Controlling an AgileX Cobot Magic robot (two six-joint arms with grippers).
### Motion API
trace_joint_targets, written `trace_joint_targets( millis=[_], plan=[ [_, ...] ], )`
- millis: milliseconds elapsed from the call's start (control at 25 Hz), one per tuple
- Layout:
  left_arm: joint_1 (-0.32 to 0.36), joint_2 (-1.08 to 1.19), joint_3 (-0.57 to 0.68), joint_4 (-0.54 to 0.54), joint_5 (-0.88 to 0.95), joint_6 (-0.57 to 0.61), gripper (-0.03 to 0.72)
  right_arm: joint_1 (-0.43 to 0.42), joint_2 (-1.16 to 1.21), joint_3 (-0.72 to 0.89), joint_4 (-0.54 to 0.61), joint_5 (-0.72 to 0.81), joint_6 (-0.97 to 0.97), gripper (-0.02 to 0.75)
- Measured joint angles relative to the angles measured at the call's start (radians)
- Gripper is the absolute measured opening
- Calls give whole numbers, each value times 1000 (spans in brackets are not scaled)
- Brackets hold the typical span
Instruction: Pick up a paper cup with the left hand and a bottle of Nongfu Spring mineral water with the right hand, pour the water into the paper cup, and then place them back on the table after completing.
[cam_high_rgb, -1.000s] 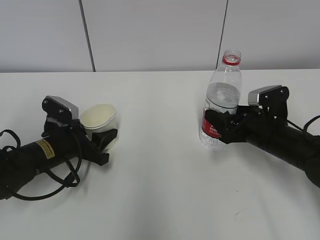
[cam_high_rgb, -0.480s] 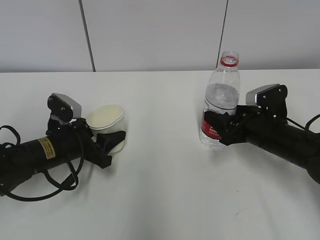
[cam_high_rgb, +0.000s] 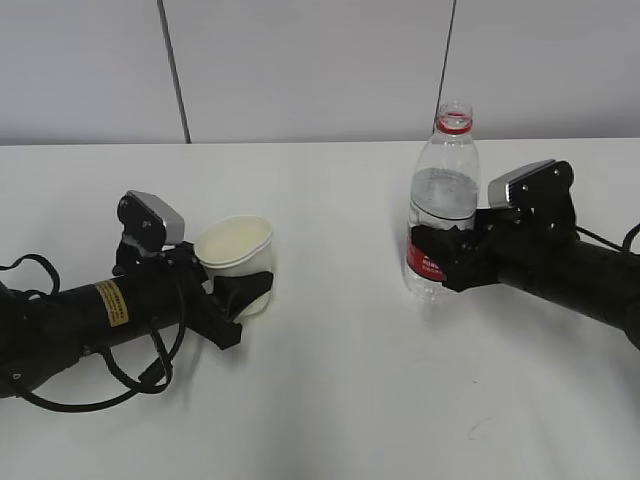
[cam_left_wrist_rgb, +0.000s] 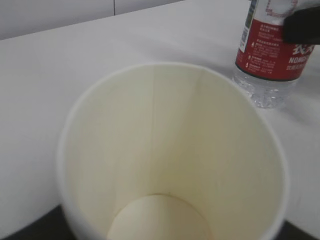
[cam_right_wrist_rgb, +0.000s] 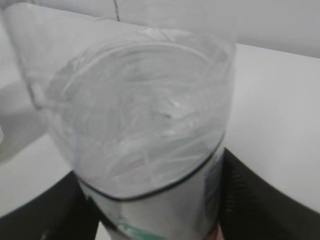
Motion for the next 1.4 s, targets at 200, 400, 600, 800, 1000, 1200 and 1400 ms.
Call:
trace_joint_targets(
  millis=[200, 400, 600, 800, 1000, 1200, 1400],
  plan=[
    [0, 0, 0, -3, 0, 0, 368, 0, 0, 0, -15, -4, 0, 459],
    [0, 0, 0, -4, 0, 0, 368, 0, 0, 0, -19, -4, 11, 448],
    [0, 0, 0, -4, 0, 0, 368, 0, 0, 0, -19, -4, 17, 406],
    [-2, 0, 0, -3, 0, -2, 368, 0, 0, 0, -22, -8, 19, 398],
    [-5, 0, 0, 10, 0, -13, 367, 0, -2, 0, -22, -22, 1, 396],
    [-5, 0, 0, 21, 0, -22, 367, 0, -23, -15, -24, 52, -10, 395],
    [-5, 0, -20, 47, 1, -51, 367, 2, -55, -49, -33, 160, -12, 395]
  ],
)
